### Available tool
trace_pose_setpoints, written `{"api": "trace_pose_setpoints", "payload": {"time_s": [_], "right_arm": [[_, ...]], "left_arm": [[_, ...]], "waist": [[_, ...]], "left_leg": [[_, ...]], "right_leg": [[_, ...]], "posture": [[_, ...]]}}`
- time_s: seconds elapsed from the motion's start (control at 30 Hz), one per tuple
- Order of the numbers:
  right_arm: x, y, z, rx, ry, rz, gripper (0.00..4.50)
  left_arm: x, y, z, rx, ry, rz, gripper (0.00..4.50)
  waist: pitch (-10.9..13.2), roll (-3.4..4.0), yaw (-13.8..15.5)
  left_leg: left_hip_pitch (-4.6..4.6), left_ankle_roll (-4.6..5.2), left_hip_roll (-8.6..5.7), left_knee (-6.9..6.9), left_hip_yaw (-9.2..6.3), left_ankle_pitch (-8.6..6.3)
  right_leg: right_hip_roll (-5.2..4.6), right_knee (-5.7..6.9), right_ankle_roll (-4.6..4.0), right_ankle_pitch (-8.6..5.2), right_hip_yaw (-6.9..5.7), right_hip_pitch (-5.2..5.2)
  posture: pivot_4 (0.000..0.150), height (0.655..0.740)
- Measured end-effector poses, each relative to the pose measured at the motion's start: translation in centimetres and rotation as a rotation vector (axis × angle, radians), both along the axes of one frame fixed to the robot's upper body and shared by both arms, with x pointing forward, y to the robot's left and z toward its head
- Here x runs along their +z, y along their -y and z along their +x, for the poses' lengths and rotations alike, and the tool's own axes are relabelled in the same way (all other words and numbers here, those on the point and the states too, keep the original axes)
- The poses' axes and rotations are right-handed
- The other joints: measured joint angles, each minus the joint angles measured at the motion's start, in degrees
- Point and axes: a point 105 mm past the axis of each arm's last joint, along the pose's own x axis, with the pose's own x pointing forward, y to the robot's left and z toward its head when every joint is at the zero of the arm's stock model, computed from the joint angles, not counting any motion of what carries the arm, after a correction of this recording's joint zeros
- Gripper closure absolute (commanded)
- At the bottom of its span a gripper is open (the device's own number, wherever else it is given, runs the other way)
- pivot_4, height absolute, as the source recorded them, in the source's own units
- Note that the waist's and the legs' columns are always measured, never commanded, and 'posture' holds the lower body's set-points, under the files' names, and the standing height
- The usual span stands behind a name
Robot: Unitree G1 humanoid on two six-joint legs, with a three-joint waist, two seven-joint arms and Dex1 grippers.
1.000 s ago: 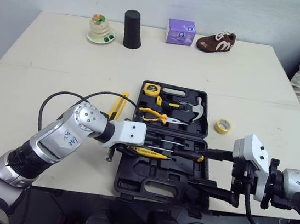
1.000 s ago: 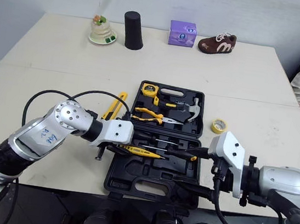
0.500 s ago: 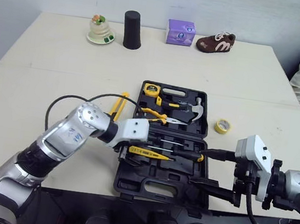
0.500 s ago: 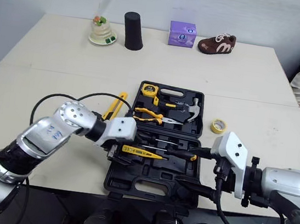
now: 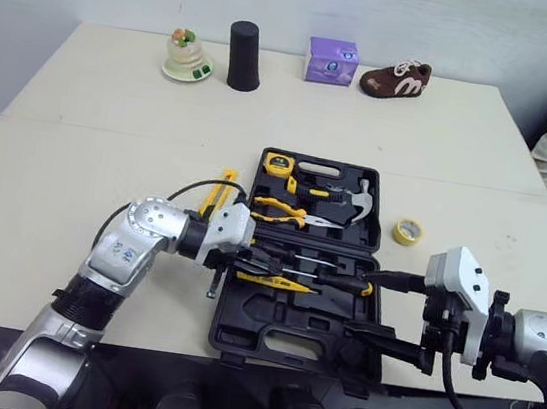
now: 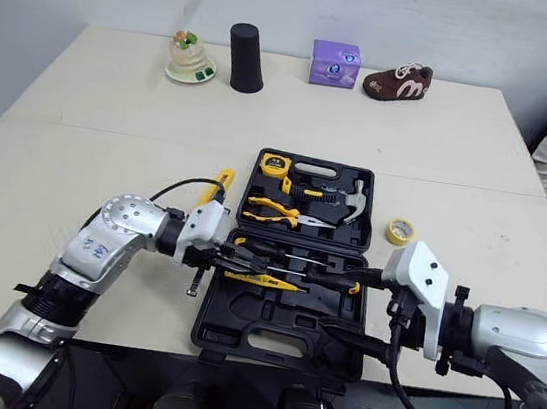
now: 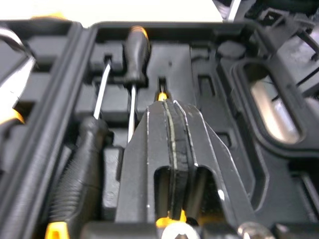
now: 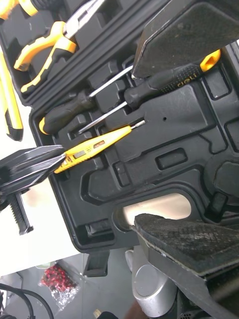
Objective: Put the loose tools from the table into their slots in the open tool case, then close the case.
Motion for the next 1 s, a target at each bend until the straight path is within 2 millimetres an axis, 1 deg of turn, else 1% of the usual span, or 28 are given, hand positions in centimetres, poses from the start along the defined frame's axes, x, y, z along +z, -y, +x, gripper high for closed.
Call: {"api": "trace_pose_setpoints", "payload": {"time_s": [0.1,0.17,0.23,0.33,0.43,0.5,0.6,0.7,0.77,0.87,1.0], "right_arm": [[0.0,0.1,0.1,-0.003,0.001,0.001,0.0],[0.0,0.1,0.1,-0.005,0.001,0.001,0.0],[0.0,0.1,0.1,-0.006,0.0,0.001,0.0],[-0.1,0.1,0.1,-0.008,-0.001,0.0,0.0],[-0.1,0.2,0.1,-0.013,-0.001,-0.004,0.0],[-0.2,0.3,0.2,-0.017,-0.002,-0.005,0.0],[-0.2,0.3,0.2,-0.02,-0.002,-0.001,0.0],[-0.3,0.4,0.3,-0.027,-0.002,-0.008,0.0],[-0.4,0.5,0.4,-0.032,-0.004,-0.008,0.0],[-0.4,0.6,0.5,-0.038,-0.004,-0.01,0.0],[-0.7,0.4,0.5,-0.031,-0.01,-0.008,0.0]], "left_arm": [[-0.8,-0.1,0.2,0.009,-0.014,0.033,4.45],[-1.6,0.0,0.0,0.004,-0.038,0.067,4.45],[-2.1,0.2,-0.2,-0.013,-0.025,0.101,4.45],[-2.8,0.3,-0.1,-0.009,0.014,0.16,4.45],[-3.1,0.3,0.1,0.005,0.027,0.168,4.45],[-3.2,0.3,0.1,0.02,0.017,0.168,4.45],[-3.0,0.2,0.0,0.026,-0.022,0.146,4.45],[-2.8,-0.6,-0.6,0.024,-0.126,0.11,4.45],[-2.0,-0.6,-0.9,0.013,-0.17,0.068,4.45],[-0.9,-0.6,-0.7,0.019,-0.169,0.031,4.45],[-0.4,0.1,-0.1,0.044,-0.149,0.0,4.45]], "waist": [[0.0,0.0,0.0],[0.0,0.0,0.0],[0.0,0.01,0.0],[-0.1,0.07,0.0],[-0.2,0.05,-0.1],[-0.2,0.05,-0.1],[-0.2,0.05,-0.1],[-0.2,0.06,-0.2],[-0.2,0.06,-0.1],[-0.2,0.06,-0.1],[-0.2,0.06,0.0]], "left_leg": [[0.01,0.0,0.01,-0.01,0.0,0.0],[0.01,0.0,0.04,-0.01,0.0,0.0],[0.1,0.0,0.05,-0.01,-0.01,0.0],[0.45,0.05,0.04,-0.04,-0.05,-0.03],[0.97,0.15,0.08,-0.17,-0.04,-0.1],[1.32,0.38,0.14,-0.25,-0.09,-0.29],[1.3,0.39,0.19,-0.25,-0.13,-0.32],[1.21,0.31,0.28,-0.24,-0.13,-0.35],[1.11,0.11,0.28,-0.24,-0.15,-0.23],[1.12,0.07,0.23,-0.24,-0.14,-0.21],[1.11,0.1,0.16,-0.24,-0.14,-0.23]], "right_leg": [[0.0,0.0,0.0,0.0,0.0,0.0],[0.0,0.01,0.0,0.0,0.0,0.0],[-0.01,0.0,0.0,0.0,0.01,0.11],[-0.02,-0.09,-0.01,0.0,0.0,0.53],[-0.07,-0.18,-0.03,-0.02,0.02,1.02],[-0.09,-0.3,-0.07,-0.04,-0.05,1.41],[-0.13,-0.32,-0.07,-0.04,-0.1,1.43],[-0.19,-0.32,-0.12,-0.06,-0.14,1.35],[-0.18,-0.33,-0.13,-0.07,-0.2,1.27],[-0.14,-0.34,-0.13,-0.07,-0.2,1.27],[-0.17,-0.39,-0.11,-0.07,-0.2,1.3]], "posture": [[0.15,0.7304],[0.15,0.7304],[0.15,0.7304],[0.15,0.7304],[0.15,0.7304],[0.15,0.7304],[0.15,0.7304],[0.15,0.7304],[0.15,0.7304],[0.15,0.7304],[0.15,0.7304]]}}
